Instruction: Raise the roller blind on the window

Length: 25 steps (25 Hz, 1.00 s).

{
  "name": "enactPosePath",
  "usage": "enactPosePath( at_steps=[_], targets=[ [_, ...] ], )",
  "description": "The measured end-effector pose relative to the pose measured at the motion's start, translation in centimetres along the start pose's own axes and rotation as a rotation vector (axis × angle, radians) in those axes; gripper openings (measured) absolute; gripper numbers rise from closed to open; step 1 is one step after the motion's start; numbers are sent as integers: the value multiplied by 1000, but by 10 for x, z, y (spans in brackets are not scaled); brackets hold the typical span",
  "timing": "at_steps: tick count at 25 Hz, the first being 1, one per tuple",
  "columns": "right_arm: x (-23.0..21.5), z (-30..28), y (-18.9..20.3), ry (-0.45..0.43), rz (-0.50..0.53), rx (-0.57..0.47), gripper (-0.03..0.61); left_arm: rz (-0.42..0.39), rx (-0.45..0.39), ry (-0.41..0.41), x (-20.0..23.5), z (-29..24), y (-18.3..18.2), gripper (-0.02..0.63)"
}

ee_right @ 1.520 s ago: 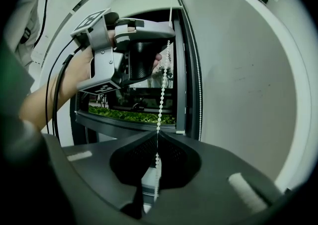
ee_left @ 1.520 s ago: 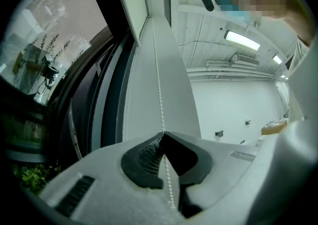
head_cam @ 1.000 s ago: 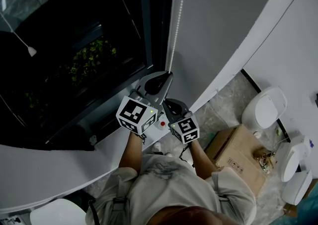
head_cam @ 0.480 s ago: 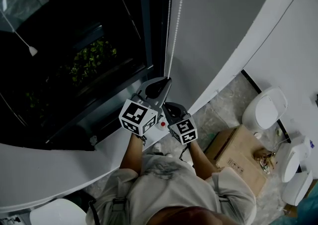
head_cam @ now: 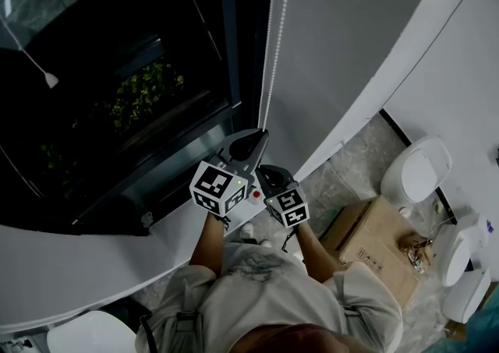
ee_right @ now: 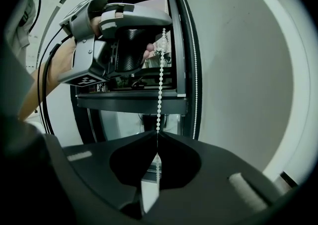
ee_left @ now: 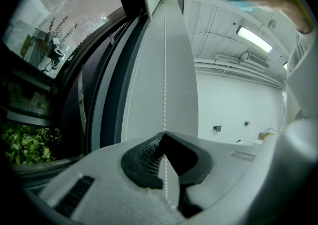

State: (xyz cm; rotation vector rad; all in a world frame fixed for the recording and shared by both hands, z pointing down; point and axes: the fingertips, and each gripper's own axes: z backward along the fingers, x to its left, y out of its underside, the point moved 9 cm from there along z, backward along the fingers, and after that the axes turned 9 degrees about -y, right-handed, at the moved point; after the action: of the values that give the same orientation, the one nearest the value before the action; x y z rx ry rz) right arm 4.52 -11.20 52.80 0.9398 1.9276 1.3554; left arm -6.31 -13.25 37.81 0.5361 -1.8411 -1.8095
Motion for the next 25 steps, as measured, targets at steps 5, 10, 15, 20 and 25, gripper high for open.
enactPosePath(
  at_steps=[5,10,15,20,25],
  targets=[
    [1,1,5,-5,-21,3,11,3,7,-2,-1,2,5,9],
    [3,4,4,-8,-16,2,20,-3,2,-8,2,1,3,9],
    [0,18,-7,4,-27,-46,58,-6,3,-15,6,2,2,9],
    [-8,47,-51,51,-22,-148,58,-7,1,-24,11,2,2,10],
    [-11,71,-118,37,-1,-249,71,-4,-1,-23,12,2,2,9]
  ],
)
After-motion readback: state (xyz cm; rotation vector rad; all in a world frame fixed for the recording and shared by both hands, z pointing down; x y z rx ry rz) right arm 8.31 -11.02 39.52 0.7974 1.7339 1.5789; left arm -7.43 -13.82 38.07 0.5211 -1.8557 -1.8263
